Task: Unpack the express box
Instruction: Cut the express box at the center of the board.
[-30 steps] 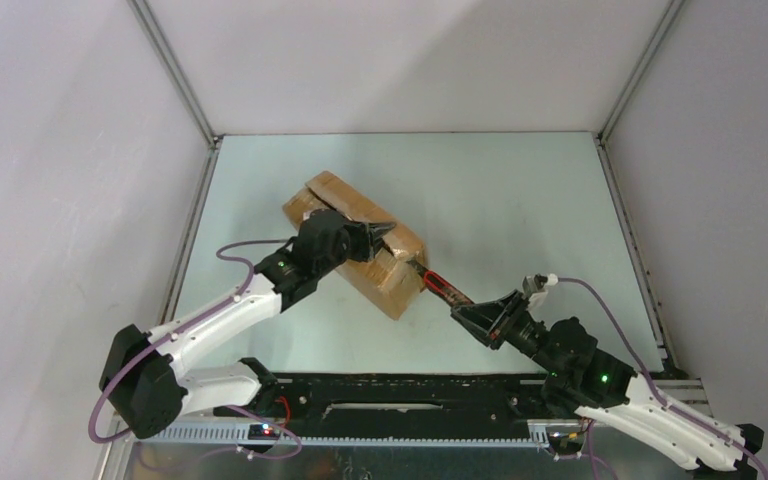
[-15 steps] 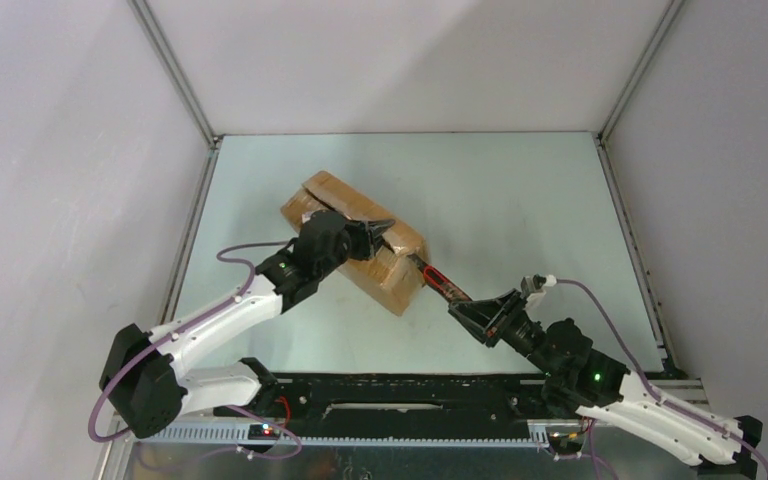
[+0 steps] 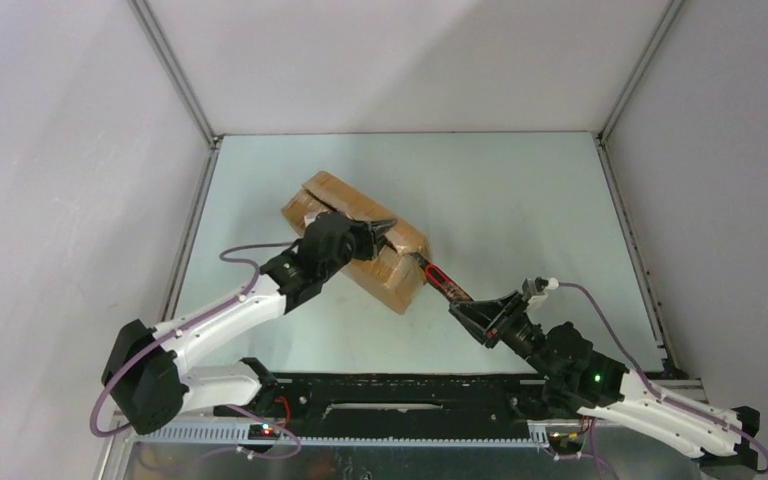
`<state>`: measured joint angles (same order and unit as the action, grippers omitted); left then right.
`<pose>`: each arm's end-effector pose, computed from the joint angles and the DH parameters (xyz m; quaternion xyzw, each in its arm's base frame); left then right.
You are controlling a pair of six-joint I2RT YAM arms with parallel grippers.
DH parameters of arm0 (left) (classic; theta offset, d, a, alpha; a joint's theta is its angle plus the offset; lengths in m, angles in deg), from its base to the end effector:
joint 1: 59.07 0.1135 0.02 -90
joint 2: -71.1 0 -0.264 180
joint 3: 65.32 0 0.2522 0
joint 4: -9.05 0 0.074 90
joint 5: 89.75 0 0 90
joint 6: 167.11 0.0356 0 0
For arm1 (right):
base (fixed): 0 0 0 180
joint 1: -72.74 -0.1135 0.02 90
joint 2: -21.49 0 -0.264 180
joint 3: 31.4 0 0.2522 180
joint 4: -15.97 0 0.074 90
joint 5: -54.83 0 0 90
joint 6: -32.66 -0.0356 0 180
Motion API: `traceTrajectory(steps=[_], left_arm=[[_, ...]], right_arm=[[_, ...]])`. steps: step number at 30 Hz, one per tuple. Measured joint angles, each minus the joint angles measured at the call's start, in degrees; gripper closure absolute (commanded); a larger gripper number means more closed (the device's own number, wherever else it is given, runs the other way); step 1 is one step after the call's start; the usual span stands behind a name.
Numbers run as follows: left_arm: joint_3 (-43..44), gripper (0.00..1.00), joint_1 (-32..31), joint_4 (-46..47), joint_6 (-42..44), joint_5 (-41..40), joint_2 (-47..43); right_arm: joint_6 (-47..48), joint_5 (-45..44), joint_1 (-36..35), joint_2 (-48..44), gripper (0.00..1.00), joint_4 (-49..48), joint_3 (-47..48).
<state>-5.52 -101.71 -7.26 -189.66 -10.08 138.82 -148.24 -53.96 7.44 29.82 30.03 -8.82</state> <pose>0.2023 -0.1776 0.2783 -0.5192 0.6575 -0.5119 0.1900 0.0568 0.0960 0.2142 0.2670 0.6535 0.6600 0.2569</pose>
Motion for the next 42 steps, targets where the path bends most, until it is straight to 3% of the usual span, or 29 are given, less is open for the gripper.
traceTrajectory(steps=[17,30,35,42], left_arm=[[0.02,1.0,-0.39,0.87,-0.26,-1.16,0.66],[0.02,1.0,-2.99,0.66,-1.03,-3.19,0.9],[0.02,1.0,-2.99,0.13,-1.14,-2.84,0.57],[0.0,1.0,-1.22,-1.86,-0.42,1.36,-0.68]], right_arm=[[-0.7,-4.09,-2.12,4.11,1.0,-1.92,0.0],[1.53,-3.87,-2.23,16.85,1.0,-13.27,0.48],[1.88,-3.93,-2.23,13.42,1.0,-9.9,0.57],[3.41,1.14,0.48,2.6,1.0,2.23,1.36]])
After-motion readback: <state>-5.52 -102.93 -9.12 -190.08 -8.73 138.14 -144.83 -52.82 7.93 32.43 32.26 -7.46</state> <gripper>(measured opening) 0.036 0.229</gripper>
